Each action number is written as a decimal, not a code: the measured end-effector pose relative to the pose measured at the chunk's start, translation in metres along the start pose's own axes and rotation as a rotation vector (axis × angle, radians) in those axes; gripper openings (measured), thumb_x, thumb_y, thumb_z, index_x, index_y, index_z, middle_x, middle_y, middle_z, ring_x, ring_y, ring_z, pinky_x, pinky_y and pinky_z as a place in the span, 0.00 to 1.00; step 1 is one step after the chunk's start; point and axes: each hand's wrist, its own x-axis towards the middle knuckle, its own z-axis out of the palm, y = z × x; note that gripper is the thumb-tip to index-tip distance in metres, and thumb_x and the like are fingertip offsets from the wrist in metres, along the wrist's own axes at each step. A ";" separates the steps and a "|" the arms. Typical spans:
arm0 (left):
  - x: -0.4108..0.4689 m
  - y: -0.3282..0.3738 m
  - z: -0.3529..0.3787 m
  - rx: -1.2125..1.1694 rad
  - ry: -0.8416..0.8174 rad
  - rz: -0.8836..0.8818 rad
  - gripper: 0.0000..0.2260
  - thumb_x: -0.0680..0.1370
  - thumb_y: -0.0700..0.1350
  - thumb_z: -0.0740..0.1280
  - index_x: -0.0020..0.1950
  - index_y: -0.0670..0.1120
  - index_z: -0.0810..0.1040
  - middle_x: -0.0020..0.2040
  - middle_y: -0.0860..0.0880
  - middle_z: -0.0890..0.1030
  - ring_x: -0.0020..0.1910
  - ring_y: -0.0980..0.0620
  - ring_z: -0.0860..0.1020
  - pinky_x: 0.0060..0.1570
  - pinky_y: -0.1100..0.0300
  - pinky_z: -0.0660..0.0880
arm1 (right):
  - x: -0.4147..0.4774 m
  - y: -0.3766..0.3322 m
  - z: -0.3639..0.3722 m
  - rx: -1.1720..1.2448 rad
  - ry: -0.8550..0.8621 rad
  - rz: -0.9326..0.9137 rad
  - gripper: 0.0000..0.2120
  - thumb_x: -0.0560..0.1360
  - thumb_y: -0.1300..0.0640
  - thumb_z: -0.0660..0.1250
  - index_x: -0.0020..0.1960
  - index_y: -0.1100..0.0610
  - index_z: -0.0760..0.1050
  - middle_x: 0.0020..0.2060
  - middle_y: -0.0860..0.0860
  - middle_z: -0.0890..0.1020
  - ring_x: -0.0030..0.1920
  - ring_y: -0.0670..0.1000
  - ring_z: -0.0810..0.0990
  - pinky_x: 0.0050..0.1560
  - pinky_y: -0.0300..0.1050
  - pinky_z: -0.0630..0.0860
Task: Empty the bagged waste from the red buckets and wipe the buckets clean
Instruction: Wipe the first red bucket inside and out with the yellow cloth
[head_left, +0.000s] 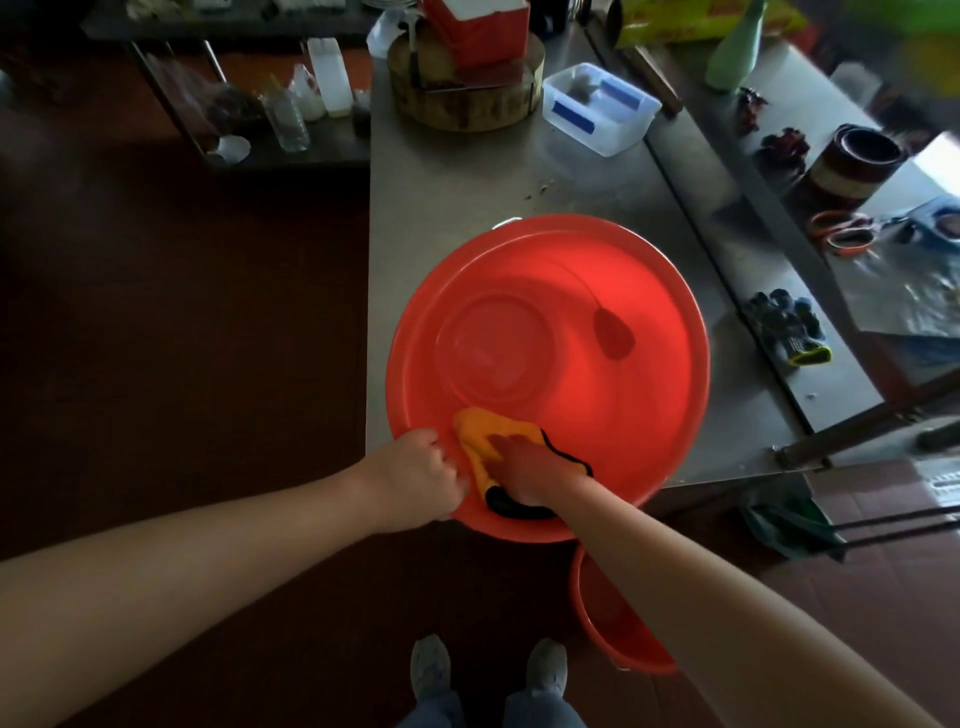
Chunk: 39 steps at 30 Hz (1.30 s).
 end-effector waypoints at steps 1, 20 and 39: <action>-0.002 0.001 0.002 -0.006 -0.012 0.000 0.17 0.76 0.61 0.69 0.39 0.48 0.78 0.33 0.50 0.81 0.32 0.50 0.80 0.40 0.56 0.75 | -0.006 0.004 -0.001 -0.074 -0.013 0.008 0.26 0.82 0.42 0.55 0.79 0.44 0.57 0.75 0.53 0.66 0.73 0.60 0.69 0.69 0.63 0.68; 0.004 0.027 0.003 0.082 -0.062 -0.003 0.09 0.80 0.41 0.61 0.42 0.44 0.78 0.39 0.45 0.83 0.36 0.47 0.81 0.44 0.52 0.78 | -0.061 0.014 0.022 -0.477 -0.077 -0.147 0.24 0.86 0.52 0.51 0.81 0.47 0.55 0.81 0.50 0.49 0.79 0.59 0.54 0.71 0.60 0.67; 0.007 0.025 0.001 0.182 -0.030 0.056 0.10 0.80 0.44 0.65 0.39 0.45 0.78 0.36 0.46 0.82 0.33 0.47 0.81 0.41 0.55 0.77 | -0.078 0.033 0.045 -0.133 0.072 0.097 0.26 0.83 0.38 0.47 0.79 0.42 0.51 0.79 0.53 0.54 0.76 0.63 0.59 0.73 0.60 0.61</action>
